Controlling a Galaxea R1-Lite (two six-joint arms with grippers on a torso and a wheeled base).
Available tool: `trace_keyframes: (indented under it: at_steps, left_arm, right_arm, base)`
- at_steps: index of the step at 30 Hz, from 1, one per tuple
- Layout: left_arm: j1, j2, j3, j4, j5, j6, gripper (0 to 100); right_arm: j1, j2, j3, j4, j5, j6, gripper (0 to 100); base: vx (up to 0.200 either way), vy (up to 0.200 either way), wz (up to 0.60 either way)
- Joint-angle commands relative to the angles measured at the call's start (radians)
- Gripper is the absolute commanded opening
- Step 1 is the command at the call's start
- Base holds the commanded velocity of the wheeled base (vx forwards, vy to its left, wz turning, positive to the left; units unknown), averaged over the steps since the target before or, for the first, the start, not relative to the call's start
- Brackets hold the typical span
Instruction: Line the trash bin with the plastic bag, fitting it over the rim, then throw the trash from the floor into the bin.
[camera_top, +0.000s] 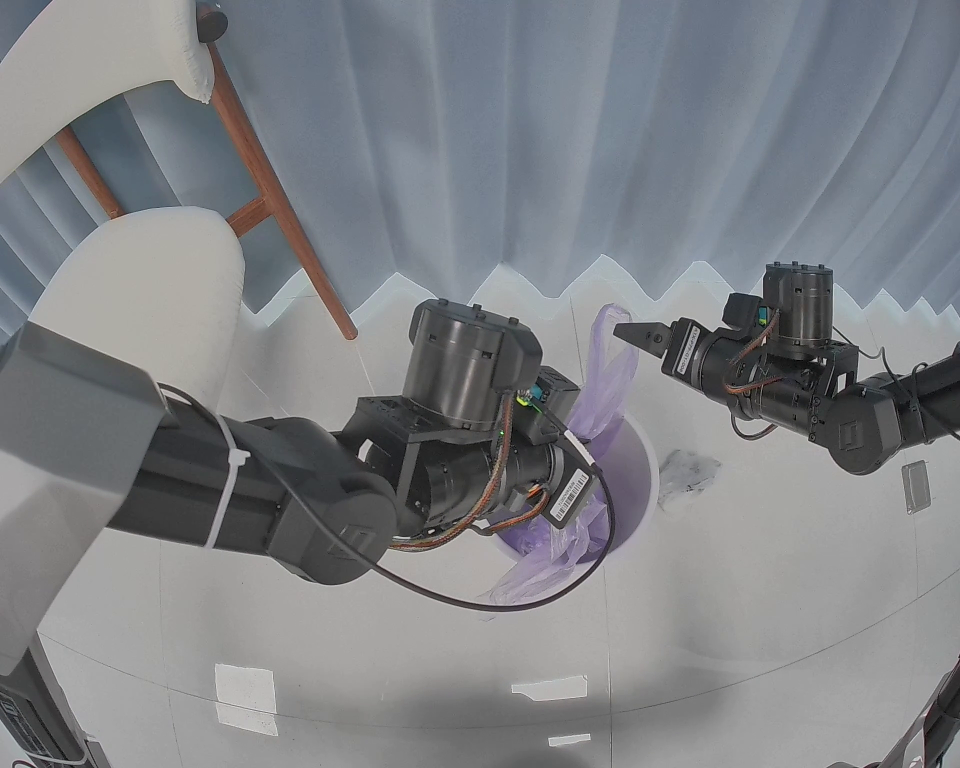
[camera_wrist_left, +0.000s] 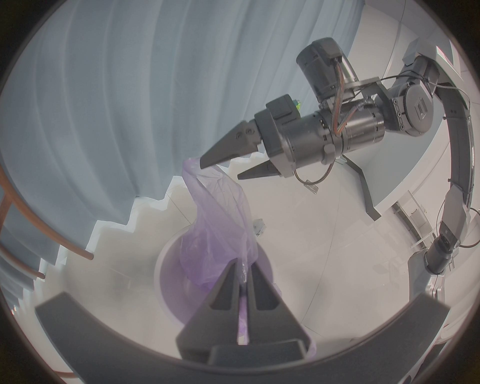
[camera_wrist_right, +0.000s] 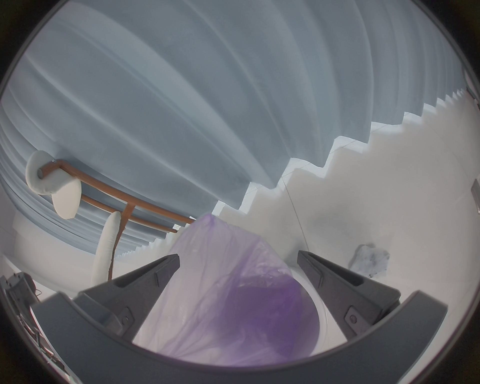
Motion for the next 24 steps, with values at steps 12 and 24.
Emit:
trace_keyframes:
  at_steps: [12,24]
  left_arm:
    - [0.0,0.002,-0.004,-0.001,0.004,0.0,0]
    - [0.004,0.002,-0.003,-0.028,0.017,-0.002,0]
  right_arm:
    - [0.048,0.074,0.008,-0.003,-0.067,-0.002,100]
    - [0.074,0.085,0.013,-0.003,-0.093,0.006,0]
  base:
    - [0.0,0.0,0.0]
    - [0.0,0.0,0.0]
